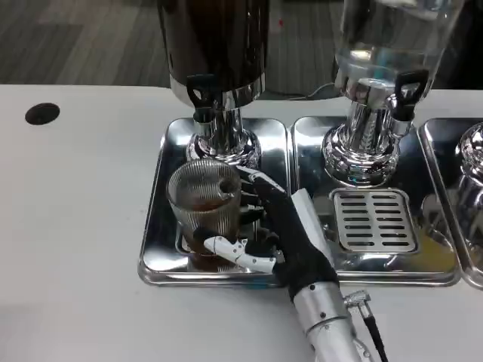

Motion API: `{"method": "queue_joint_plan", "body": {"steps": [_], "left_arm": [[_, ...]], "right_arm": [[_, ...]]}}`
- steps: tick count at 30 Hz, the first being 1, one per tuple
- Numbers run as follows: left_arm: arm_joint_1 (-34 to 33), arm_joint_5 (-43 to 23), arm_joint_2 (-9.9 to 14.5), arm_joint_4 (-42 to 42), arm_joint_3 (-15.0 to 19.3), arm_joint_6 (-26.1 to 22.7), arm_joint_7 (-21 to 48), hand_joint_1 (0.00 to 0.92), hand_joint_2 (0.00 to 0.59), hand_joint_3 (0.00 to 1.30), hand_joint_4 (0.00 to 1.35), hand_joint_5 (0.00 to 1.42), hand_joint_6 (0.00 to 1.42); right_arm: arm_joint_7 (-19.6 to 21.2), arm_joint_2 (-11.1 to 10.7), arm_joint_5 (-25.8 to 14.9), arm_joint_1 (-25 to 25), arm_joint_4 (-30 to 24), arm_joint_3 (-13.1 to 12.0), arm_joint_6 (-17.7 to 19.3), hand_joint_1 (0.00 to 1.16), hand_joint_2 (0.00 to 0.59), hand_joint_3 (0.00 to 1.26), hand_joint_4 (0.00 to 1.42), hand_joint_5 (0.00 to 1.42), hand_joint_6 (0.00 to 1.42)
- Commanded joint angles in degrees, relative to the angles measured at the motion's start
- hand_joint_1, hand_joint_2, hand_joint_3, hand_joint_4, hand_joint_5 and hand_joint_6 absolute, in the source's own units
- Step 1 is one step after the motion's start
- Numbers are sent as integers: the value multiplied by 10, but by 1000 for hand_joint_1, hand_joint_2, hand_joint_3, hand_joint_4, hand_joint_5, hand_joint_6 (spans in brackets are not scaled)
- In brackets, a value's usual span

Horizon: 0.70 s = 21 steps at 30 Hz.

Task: Grasp the cup under the faucet to collect the drink, then remove the cup.

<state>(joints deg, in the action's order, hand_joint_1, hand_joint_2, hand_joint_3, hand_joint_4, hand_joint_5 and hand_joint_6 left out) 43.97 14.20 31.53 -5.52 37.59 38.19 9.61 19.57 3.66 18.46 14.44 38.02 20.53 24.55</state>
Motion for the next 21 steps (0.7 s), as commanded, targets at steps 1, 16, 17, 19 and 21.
{"method": "queue_joint_plan", "body": {"steps": [1, 16, 17, 19, 21], "left_arm": [[1, 9, 5, -10, -3, -7, 9, 0, 0, 0, 0, 0, 0], [0, 14, 2, -19, -10, -12, 9, 0, 0, 0, 0, 0, 0], [0, 15, 2, -19, -11, -12, 9, 0, 0, 0, 0, 0, 0], [0, 15, 2, -21, -11, -12, 9, 0, 0, 0, 0, 0, 0], [0, 15, 1, -22, -12, -13, 9, 0, 0, 0, 0, 0, 0]], "right_arm": [[0, 28, -5, -17, -29, -1, 25, 867, 210, 321, 352, 392, 497], [-15, 3, -1, -79, -110, -6, 27, 867, 210, 329, 353, 393, 501], [-16, 1, -1, -84, -116, -7, 28, 867, 210, 330, 353, 393, 501], [-18, -2, 0, -92, -126, -8, 29, 867, 210, 330, 353, 393, 502], [-21, -4, 0, -100, -135, -10, 29, 867, 210, 330, 353, 393, 502]]}}
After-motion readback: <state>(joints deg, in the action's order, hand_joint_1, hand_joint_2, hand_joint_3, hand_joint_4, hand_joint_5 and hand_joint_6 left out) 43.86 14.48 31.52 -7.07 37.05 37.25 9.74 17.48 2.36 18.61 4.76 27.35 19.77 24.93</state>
